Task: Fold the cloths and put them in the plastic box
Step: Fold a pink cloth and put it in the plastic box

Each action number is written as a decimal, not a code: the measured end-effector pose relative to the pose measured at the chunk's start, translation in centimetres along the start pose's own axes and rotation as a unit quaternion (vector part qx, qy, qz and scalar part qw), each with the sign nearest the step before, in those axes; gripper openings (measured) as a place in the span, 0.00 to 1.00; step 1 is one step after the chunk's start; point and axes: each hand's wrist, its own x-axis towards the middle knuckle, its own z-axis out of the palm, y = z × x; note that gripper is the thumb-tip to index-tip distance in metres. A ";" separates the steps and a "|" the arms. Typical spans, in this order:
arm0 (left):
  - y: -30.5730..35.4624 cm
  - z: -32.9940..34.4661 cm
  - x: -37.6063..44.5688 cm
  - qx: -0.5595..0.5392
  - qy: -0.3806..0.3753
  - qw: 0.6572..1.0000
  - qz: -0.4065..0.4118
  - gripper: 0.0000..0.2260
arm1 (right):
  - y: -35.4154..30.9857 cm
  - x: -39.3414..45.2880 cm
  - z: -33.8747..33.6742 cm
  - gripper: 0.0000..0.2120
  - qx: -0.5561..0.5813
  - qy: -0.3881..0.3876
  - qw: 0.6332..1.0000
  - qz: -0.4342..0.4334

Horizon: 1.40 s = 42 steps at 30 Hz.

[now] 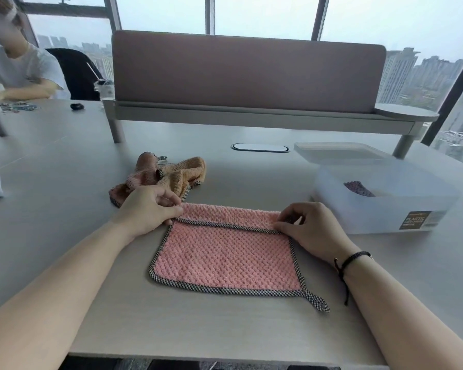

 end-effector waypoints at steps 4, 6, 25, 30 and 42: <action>0.2 -0.1 -0.3 0.064 0.002 0.997 0.032 0.07 | 0.6 0.3 0.2 0.04 -0.040 0.031 0.999 0.012; 0.2 0.0 -0.4 0.087 -0.007 0.995 0.053 0.08 | 0.9 0.4 0.2 0.03 -0.048 0.047 0.998 0.018; 0.8 1.2 -1.7 0.161 -0.011 0.976 0.144 0.04 | 1.4 0.4 0.5 0.09 -0.112 0.071 0.990 0.041; 1.2 1.0 -3.1 0.101 0.001 0.976 0.192 0.03 | 0.5 -1.4 -1.1 0.01 0.041 0.070 0.996 0.027; 2.3 0.6 -7.7 0.099 -0.187 0.953 0.218 0.17 | 1.6 -6.9 -4.1 0.15 0.045 -0.149 0.983 -0.101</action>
